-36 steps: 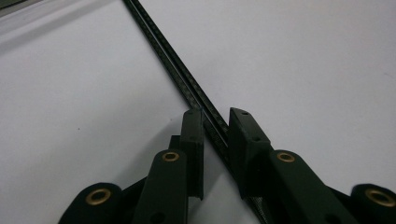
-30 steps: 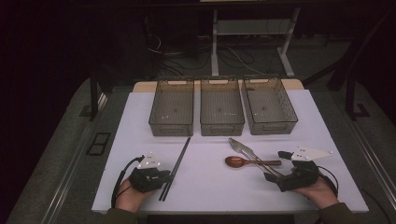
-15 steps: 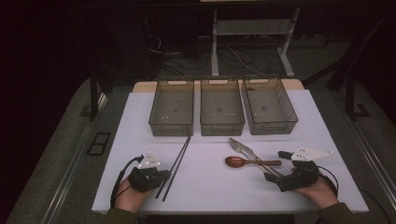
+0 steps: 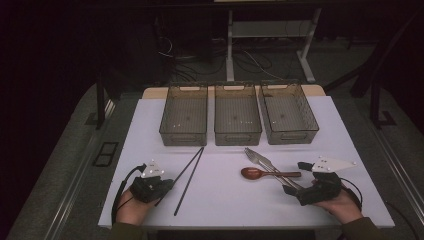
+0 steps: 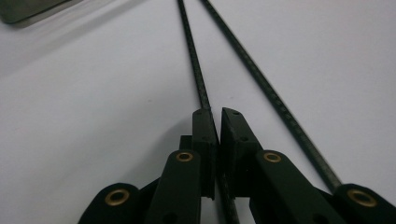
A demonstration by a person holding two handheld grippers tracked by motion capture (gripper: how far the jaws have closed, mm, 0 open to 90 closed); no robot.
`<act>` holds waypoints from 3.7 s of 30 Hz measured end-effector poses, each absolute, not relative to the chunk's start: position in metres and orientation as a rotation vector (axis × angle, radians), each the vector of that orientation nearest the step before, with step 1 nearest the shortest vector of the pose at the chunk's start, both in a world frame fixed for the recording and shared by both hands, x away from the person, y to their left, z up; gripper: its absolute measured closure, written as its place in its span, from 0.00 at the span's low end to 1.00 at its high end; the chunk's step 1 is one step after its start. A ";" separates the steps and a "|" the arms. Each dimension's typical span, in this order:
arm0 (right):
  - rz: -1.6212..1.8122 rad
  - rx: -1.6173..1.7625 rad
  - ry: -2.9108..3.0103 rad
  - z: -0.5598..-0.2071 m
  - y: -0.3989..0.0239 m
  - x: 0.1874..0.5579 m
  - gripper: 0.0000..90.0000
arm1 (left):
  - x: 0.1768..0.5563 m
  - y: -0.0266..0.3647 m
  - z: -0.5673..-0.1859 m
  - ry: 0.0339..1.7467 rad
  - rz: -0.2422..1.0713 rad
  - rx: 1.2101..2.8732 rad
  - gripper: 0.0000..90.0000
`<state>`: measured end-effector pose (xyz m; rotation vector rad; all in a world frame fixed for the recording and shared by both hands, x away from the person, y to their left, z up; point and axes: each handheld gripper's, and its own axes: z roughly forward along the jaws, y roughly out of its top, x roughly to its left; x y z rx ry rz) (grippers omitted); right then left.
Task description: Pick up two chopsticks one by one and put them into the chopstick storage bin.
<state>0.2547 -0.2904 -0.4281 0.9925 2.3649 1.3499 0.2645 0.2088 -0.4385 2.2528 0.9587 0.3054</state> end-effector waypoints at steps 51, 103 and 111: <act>1.351 0.994 2.366 -0.428 -0.291 0.255 0.00 | 0.259 0.220 -0.424 0.938 0.278 2.123 0.94; 1.368 1.007 2.349 -0.429 -0.292 0.256 0.00 | 0.314 0.183 -0.376 0.758 0.281 2.067 0.94; 1.370 1.009 2.337 -0.429 -0.293 0.256 0.00 | 0.333 0.176 -0.368 0.751 0.294 2.072 0.94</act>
